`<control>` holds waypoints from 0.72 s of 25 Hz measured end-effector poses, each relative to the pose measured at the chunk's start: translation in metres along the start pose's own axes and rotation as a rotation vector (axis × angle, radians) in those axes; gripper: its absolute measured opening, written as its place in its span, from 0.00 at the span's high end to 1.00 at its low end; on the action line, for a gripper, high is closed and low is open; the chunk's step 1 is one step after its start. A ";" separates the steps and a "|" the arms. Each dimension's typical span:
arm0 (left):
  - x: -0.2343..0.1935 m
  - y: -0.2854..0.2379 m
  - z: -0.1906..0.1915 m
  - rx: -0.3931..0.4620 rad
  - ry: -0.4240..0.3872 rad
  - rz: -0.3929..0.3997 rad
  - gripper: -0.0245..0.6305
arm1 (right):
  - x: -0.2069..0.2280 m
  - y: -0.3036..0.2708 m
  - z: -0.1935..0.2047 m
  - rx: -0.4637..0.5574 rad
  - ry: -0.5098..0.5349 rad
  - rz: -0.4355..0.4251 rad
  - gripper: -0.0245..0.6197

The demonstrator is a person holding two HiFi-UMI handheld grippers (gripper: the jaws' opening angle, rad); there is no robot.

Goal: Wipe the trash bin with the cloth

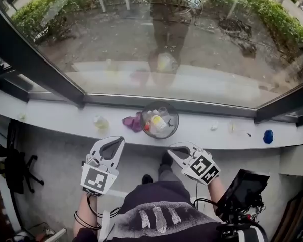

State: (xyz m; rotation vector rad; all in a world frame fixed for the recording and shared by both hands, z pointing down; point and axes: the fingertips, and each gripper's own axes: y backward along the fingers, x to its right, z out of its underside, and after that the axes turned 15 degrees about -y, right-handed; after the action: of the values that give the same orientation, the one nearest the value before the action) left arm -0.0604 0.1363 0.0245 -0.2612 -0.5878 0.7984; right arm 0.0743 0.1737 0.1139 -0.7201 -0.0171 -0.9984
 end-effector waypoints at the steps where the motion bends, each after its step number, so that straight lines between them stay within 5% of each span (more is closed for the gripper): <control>1: -0.004 -0.007 0.002 -0.029 -0.013 -0.004 0.97 | 0.010 -0.001 -0.001 -0.002 -0.014 -0.012 0.98; 9: -0.044 -0.054 0.032 -0.116 -0.032 -0.081 0.97 | 0.085 -0.021 -0.001 -0.075 -0.005 -0.005 0.98; 13: -0.043 -0.085 0.067 -0.116 -0.051 -0.045 0.97 | 0.121 -0.031 0.012 -0.116 -0.017 0.084 0.98; 18: -0.041 -0.122 0.126 -0.132 -0.071 0.031 0.97 | 0.150 -0.052 0.027 -0.083 -0.175 0.183 0.98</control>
State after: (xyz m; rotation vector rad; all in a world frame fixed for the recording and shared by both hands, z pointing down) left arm -0.0837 0.0236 0.1631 -0.3649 -0.7055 0.8025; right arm 0.1268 0.0570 0.2123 -0.8673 -0.0612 -0.7628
